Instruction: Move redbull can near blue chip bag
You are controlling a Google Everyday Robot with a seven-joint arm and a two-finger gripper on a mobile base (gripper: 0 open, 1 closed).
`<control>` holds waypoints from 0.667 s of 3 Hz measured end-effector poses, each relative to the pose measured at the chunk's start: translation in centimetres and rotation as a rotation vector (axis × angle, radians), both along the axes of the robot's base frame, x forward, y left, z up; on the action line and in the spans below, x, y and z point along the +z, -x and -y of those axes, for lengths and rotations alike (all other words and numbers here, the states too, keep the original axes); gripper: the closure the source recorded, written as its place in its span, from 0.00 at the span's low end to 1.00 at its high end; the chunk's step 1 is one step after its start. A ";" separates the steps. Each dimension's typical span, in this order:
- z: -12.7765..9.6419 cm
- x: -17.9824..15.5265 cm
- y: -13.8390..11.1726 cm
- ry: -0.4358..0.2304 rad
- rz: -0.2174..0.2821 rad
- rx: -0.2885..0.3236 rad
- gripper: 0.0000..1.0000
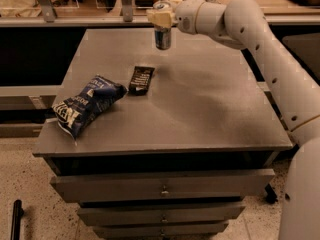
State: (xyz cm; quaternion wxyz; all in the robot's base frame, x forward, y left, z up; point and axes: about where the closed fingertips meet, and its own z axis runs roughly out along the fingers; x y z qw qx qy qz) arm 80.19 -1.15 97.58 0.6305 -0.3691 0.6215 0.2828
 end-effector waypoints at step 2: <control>-1.0 5.3 9.7 -0.057 0.042 0.031 1.00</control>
Offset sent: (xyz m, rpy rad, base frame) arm -0.1515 0.0156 0.0536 0.0737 -0.0238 0.0563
